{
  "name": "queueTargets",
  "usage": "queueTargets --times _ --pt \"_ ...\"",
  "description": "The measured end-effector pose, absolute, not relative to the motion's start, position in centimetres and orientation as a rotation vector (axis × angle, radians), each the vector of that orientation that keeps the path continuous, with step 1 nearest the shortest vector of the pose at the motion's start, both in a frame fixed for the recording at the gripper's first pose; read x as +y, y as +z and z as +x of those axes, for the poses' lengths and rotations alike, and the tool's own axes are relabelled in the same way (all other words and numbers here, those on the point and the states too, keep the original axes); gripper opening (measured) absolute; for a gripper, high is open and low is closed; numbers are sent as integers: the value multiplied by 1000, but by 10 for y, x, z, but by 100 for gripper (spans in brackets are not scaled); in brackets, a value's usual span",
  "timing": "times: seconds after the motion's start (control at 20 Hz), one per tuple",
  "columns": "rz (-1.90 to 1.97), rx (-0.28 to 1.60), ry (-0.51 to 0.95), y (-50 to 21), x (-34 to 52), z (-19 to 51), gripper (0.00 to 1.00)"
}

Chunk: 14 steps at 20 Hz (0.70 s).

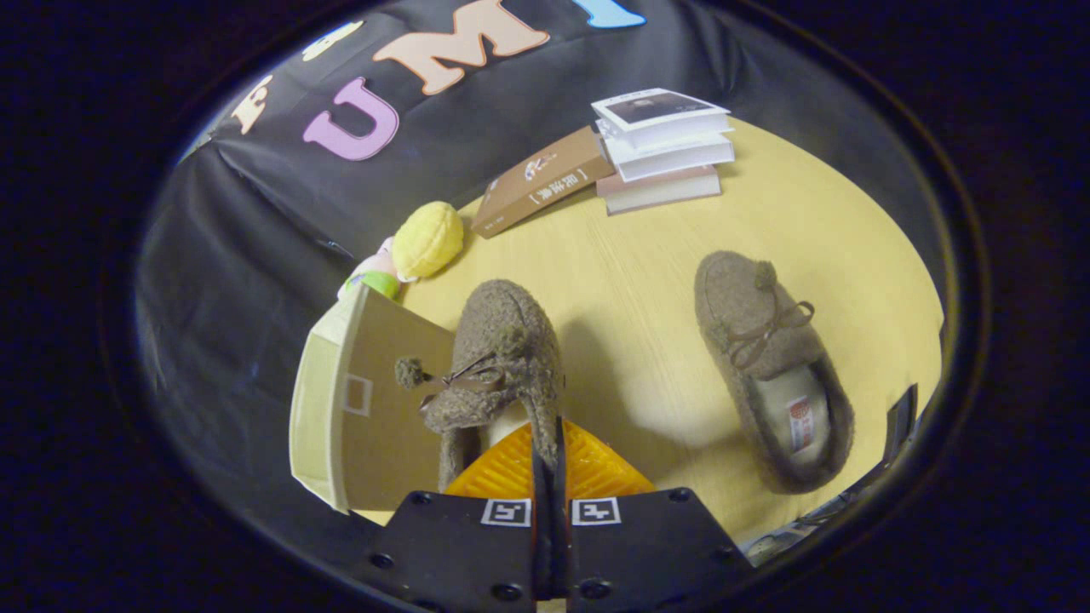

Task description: Open the storage box then place both shoes into the box .Put the left shoe in first, then the right shoe, with the right side of both shoes facing outward in a uniform manner.

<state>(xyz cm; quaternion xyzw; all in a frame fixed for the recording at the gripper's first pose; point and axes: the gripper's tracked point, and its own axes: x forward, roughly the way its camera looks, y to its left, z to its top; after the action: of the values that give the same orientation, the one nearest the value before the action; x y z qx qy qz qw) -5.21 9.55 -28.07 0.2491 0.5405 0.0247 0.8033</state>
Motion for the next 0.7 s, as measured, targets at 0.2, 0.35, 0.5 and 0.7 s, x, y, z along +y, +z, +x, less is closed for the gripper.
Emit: queueTargets --times 0.2,0.35,0.5,0.7 --pt "614 1104 133 -228 149 -29 4" --pt "641 1072 220 -194 197 -17 4" --pt "652 1076 283 -182 245 -12 4" --pt "596 1121 273 -203 291 -18 4"
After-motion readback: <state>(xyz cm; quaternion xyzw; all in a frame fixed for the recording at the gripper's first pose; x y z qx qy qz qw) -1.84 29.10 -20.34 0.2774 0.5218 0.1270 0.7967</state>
